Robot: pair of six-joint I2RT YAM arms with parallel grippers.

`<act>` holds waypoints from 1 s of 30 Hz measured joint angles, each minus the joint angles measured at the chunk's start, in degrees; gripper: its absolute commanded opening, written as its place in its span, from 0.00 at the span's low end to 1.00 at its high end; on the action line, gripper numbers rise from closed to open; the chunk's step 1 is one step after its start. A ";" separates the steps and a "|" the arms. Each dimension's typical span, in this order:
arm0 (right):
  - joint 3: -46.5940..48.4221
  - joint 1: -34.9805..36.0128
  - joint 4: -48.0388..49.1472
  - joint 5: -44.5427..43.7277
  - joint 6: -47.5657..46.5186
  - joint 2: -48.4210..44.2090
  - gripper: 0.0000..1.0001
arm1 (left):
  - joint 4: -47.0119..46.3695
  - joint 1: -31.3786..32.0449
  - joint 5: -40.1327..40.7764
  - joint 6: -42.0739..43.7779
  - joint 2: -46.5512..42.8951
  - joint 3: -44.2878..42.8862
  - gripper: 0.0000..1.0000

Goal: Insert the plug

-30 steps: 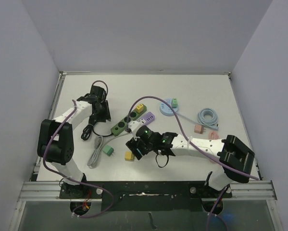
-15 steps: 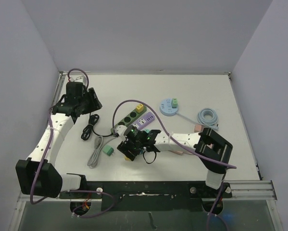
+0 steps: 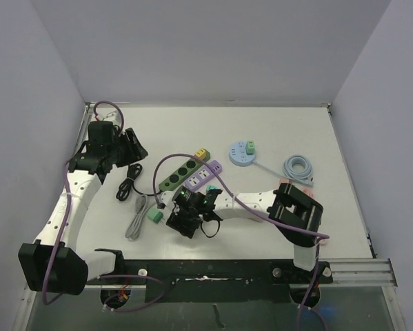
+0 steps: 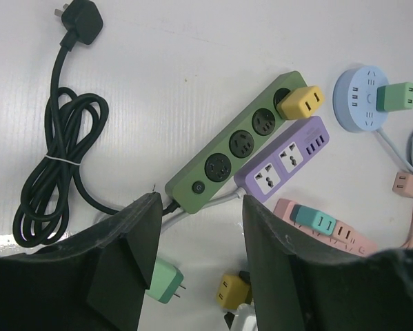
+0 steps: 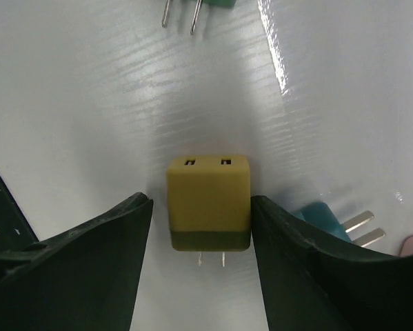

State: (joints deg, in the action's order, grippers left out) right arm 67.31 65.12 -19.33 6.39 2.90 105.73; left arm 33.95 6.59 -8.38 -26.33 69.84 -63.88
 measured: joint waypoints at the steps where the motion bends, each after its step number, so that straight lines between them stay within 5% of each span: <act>1: 0.00 0.22 -0.48 -0.15 -0.20 0.61 0.58 | 0.00 0.00 -0.09 0.00 -0.11 0.00 0.49; 5: 0.33 0.50 -1.51 -1.49 -1.01 1.31 0.55 | -0.15 0.00 -0.59 -0.07 -0.31 0.61 0.49; 12: 0.50 0.61 -1.51 -4.76 -0.94 1.62 0.36 | -0.13 0.00 -1.27 -0.50 -0.37 1.99 0.50; 17: -2.45 0.66 2.27 -6.34 -0.57 -0.31 0.33 | -0.44 0.00 -1.70 -1.11 -1.09 2.58 0.51; 30: -23.23 -4.55 24.59 -18.60 5.20 -28.28 0.34 | -6.43 0.22 -13.88 -1.68 -2.23 6.29 0.66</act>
State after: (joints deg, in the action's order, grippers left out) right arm 44.07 60.58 5.26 -12.21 8.10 77.45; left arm 27.53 6.81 -22.26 -28.01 67.61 -57.58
